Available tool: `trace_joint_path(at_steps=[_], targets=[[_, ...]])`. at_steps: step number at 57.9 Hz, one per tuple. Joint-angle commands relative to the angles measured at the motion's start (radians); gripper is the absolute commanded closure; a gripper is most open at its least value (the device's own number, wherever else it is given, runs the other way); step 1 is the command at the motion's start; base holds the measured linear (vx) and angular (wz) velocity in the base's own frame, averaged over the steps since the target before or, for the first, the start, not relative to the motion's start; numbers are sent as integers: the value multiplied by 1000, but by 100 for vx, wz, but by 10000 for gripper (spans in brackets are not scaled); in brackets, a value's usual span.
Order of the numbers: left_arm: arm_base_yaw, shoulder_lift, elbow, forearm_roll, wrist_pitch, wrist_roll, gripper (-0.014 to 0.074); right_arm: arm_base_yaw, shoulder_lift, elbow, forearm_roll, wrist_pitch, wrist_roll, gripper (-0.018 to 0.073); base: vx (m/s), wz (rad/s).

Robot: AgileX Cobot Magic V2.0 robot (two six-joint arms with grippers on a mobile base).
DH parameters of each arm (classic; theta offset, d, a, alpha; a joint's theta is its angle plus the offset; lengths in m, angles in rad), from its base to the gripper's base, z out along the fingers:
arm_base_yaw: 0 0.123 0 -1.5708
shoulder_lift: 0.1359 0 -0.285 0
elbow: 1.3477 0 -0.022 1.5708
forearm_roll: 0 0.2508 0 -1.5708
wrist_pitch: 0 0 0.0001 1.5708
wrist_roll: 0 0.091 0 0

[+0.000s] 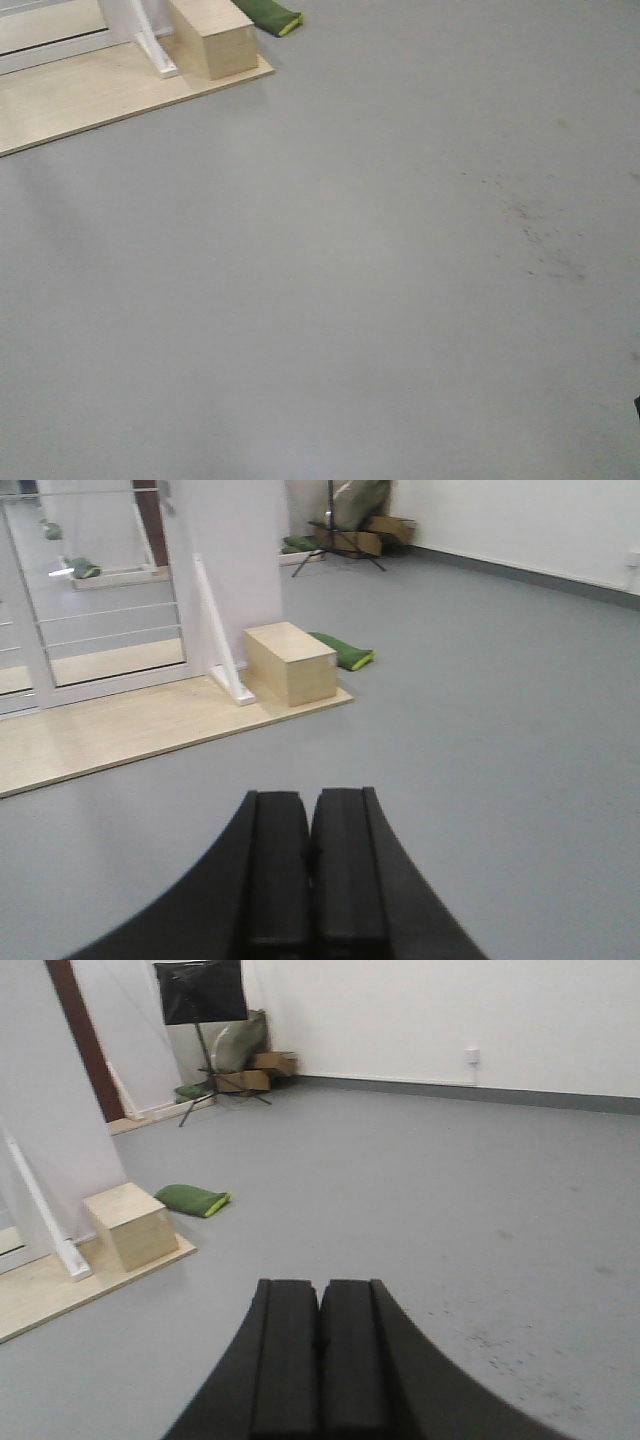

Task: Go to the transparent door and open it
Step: 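Turn and drive the base up to the white-framed glass sliding door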

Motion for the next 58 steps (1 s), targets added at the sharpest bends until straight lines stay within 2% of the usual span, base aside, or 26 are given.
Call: trace_joint_path(at_steps=[1, 33, 58], targets=[[-2, -14, 16, -6, -80, -7, 530, 1, -15, 2, -2, -83, -1, 565, 65, 72], [-2, -14, 16, -6, -80, -7, 530, 1, -15, 2, -2, -83, -1, 565, 64, 62], [-2, -14, 16, -6, -80, -7, 530, 1, -15, 2, -2, -83, -1, 565, 65, 27]])
